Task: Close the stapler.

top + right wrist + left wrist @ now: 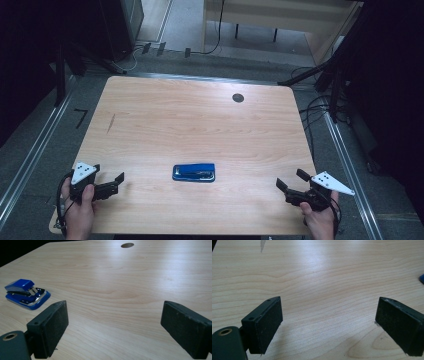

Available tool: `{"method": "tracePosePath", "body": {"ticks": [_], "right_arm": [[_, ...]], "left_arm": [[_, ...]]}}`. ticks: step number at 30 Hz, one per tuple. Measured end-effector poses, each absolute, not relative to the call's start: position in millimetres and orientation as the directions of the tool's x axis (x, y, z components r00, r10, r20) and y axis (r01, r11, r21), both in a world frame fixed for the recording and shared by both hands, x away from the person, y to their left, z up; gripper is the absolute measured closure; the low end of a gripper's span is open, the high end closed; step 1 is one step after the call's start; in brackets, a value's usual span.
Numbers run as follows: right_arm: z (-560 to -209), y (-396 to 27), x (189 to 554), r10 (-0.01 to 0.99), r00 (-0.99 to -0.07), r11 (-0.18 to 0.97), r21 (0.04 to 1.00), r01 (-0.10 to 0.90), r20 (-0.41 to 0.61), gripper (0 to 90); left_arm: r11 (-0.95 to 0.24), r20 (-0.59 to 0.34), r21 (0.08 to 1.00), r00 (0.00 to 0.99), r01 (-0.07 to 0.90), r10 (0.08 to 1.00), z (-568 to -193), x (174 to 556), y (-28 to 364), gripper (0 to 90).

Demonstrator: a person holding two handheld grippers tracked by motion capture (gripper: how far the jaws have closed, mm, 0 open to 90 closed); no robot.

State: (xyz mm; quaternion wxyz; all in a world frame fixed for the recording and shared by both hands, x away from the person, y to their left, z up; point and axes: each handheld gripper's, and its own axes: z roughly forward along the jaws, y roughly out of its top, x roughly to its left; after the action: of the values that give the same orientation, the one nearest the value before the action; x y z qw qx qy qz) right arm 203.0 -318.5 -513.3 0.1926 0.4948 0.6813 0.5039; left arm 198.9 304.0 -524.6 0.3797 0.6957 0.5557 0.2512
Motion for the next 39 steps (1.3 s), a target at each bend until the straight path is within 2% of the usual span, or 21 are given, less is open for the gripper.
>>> {"method": "tracePosePath", "body": {"ticks": [24,30,39], "right_arm": [[-535,-375,186,0.914,-0.328,-0.043,0.86,0.508,0.239,9.1],[-542,-383,183,0.92,-0.304,-0.061,0.857,0.511,0.247,12.9],[-551,-386,186,0.922,-0.288,-0.074,0.846,0.527,0.26,13.0]], "left_arm": [[-0.092,-0.074,0.807,0.255,0.583,0.964,-525,199,304,7.6],[-0.09,-0.076,0.807,0.255,0.584,0.964,-525,199,305,7.6],[-0.093,-0.075,0.805,0.257,0.585,0.963,-525,200,304,7.6]]}}
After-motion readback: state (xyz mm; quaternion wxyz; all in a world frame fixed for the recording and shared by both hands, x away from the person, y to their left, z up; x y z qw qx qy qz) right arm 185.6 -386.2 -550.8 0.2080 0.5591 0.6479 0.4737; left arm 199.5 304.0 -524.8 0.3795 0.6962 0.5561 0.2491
